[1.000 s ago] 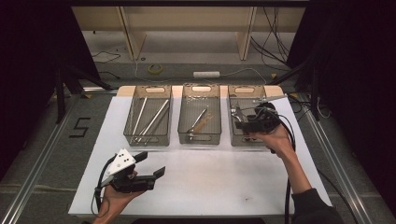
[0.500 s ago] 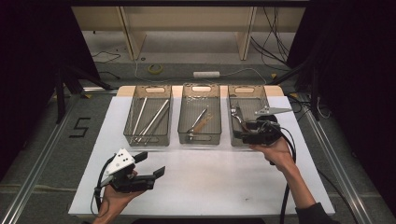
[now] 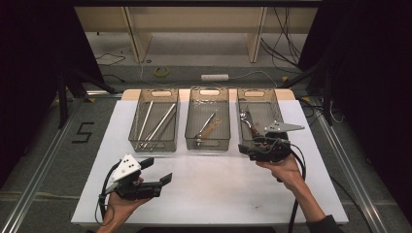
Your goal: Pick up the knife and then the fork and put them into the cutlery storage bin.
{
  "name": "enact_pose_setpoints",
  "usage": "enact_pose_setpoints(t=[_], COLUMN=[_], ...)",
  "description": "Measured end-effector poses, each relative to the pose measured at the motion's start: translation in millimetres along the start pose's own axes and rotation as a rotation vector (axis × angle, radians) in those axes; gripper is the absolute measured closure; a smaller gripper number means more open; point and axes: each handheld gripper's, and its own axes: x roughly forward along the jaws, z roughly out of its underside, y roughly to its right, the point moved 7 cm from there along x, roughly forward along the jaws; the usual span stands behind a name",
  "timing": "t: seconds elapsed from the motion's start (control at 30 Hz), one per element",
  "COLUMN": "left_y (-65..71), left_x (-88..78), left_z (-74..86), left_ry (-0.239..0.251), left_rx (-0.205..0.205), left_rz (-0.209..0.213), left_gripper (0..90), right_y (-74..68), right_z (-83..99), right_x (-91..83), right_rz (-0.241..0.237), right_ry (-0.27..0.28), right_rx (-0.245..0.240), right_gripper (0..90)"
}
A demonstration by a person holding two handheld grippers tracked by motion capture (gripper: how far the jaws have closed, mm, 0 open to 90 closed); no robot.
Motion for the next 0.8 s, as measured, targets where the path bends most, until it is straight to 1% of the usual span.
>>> enact_pose_setpoints(t=[0.07,0.13,0.23,0.4,0.43,0.6,0.8], left_y=[-0.2,0.2,0.3,-0.9,-0.8,-0.4,-0.1], left_x=[-0.1,0.2,-0.1,-2.5,-2.5,-2.3,-1.6], left_z=[-0.3,-0.2,0.0,0.4,0.6,0.9,0.8], left_ry=[0.001,0.0,-0.001,0.005,0.004,0.002,0.001], left_rx=[0.001,0.0,0.004,0.0,0.001,0.003,0.004], left_rz=[-0.001,0.001,0.001,0.001,0.001,0.001,0.001], left_gripper=[15.7,15.7,15.7,15.7,15.7,15.7,15.7], right_y=[-3.0,-6.5,-12.6,-22.4,-24.3,-31.2,-34.0], right_z=[1.8,3.5,7.5,14.2,15.4,23.2,33.1], right_x=[-0.8,-2.3,-3.8,-6.1,-6.5,-8.9,-10.3], right_rz=[-0.008,-0.014,-0.045,-0.064,-0.067,-0.074,-0.081], right_ry=[0.004,0.021,0.036,0.044,0.049,0.049,0.034], right_rx=[-0.003,-0.008,-0.004,-0.009,-0.017,-0.033,-0.045], right_gripper=[26.1,26.0,26.0,25.6,25.5,25.4,25.2])
